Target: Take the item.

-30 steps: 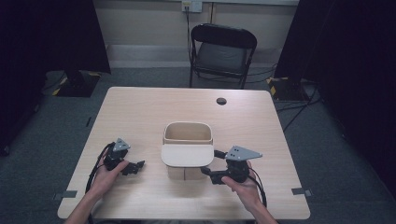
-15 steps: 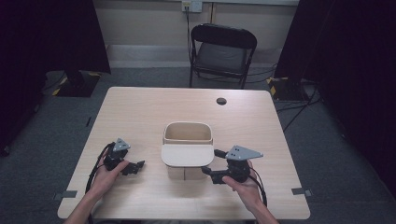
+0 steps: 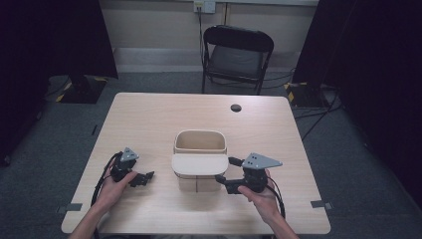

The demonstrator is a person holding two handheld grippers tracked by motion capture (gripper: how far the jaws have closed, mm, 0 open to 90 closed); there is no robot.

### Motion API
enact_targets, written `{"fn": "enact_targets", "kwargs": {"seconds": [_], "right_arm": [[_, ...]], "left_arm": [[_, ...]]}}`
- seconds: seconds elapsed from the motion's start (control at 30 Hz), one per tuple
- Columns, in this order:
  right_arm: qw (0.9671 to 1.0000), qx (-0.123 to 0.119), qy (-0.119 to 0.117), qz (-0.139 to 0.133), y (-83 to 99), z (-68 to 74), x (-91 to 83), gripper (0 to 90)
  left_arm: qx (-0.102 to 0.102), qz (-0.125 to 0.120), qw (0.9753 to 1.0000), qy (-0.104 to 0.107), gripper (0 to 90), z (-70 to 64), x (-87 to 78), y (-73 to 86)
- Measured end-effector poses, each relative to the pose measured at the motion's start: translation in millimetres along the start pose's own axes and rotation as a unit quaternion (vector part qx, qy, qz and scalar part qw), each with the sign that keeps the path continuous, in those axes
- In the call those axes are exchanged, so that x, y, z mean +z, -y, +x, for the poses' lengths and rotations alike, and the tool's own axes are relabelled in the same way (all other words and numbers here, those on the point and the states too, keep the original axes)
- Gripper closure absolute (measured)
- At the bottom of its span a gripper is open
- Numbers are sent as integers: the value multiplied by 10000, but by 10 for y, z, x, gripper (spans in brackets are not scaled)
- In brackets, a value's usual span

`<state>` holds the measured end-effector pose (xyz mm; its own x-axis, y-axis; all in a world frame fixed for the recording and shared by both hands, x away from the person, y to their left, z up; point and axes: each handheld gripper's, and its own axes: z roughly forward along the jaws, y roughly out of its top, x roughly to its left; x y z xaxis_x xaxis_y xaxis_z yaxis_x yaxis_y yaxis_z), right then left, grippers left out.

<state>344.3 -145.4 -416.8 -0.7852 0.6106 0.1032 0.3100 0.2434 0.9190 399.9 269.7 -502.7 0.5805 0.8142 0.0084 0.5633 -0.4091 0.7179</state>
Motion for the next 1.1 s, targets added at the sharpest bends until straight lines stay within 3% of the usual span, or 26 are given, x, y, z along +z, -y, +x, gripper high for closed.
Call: {"fn": "enact_targets", "kwargs": {"seconds": [1.1], "right_arm": [[9999, 62, -4, -128, -95, -44, 11, 251]], "left_arm": [[-3, -2, 10000, 0, 26, -1, 0, 0]]}}
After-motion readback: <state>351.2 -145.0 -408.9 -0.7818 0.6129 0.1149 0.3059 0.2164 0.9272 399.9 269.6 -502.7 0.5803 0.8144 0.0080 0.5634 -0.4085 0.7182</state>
